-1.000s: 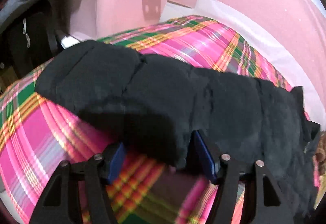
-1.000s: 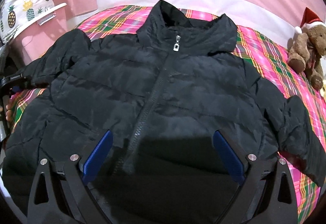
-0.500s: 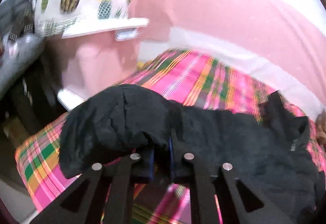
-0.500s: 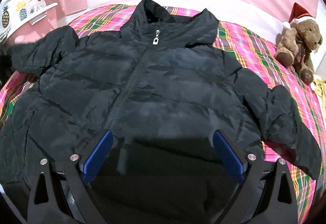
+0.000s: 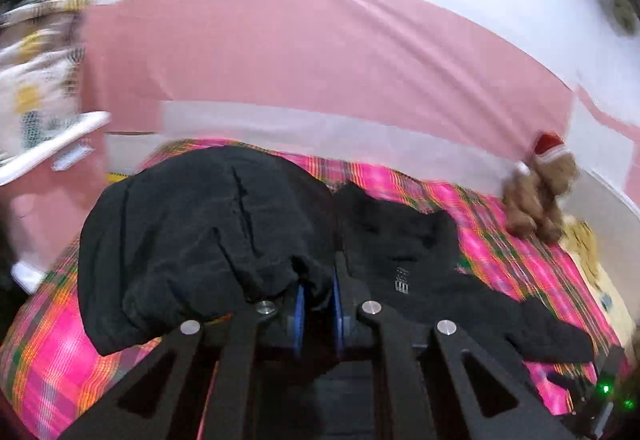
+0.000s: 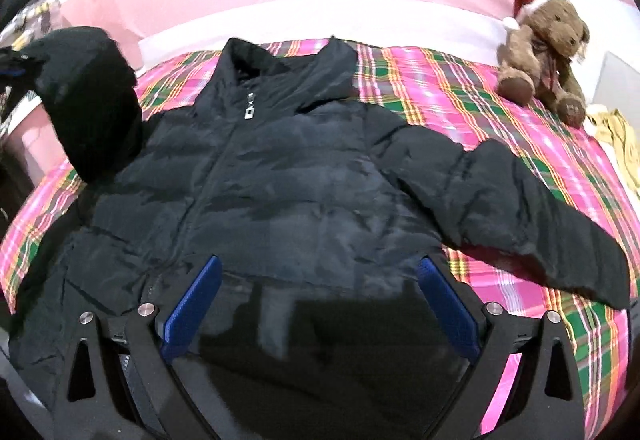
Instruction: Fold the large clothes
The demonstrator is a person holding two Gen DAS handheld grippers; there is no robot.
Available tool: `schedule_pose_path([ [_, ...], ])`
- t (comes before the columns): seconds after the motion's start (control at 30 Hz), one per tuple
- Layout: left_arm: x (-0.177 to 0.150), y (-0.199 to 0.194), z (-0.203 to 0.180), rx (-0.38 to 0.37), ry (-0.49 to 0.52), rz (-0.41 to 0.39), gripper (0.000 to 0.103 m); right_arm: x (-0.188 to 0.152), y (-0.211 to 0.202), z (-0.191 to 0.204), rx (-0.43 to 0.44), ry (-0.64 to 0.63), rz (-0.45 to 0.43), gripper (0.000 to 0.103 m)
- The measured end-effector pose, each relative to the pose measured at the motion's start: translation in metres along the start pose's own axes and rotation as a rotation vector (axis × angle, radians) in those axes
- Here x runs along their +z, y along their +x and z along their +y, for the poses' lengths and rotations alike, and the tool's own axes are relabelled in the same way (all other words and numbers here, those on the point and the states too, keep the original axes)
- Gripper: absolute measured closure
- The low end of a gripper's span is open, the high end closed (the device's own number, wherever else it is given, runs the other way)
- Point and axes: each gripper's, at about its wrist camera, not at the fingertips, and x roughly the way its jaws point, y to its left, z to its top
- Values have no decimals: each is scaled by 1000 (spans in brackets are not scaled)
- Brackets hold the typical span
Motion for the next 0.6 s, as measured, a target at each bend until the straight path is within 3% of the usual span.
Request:
schedule_pose_path([
  [0.17,-32,58,-57,-108,43,112,86,-6,-2,-21,14,46,5,5],
  [0.27,-54,91,-81,-166,50,189,77,-10,-2,-32,4,58,1,5],
  [0.33,-72,109,-94,-209,43,236,54,-12,-1,-38,1,75,2,5],
  [0.37,-80,115,-99,-231,37,258,51,-13,0,-41,2,84,2,5],
  [0.5,-94,124,-120,-319,31,308,44,-12,2,-50,-9,107,-7,5],
  [0.6,-92,111,-133,-391,46,304,43,-9,-4,-52,-18,121,-35,5],
])
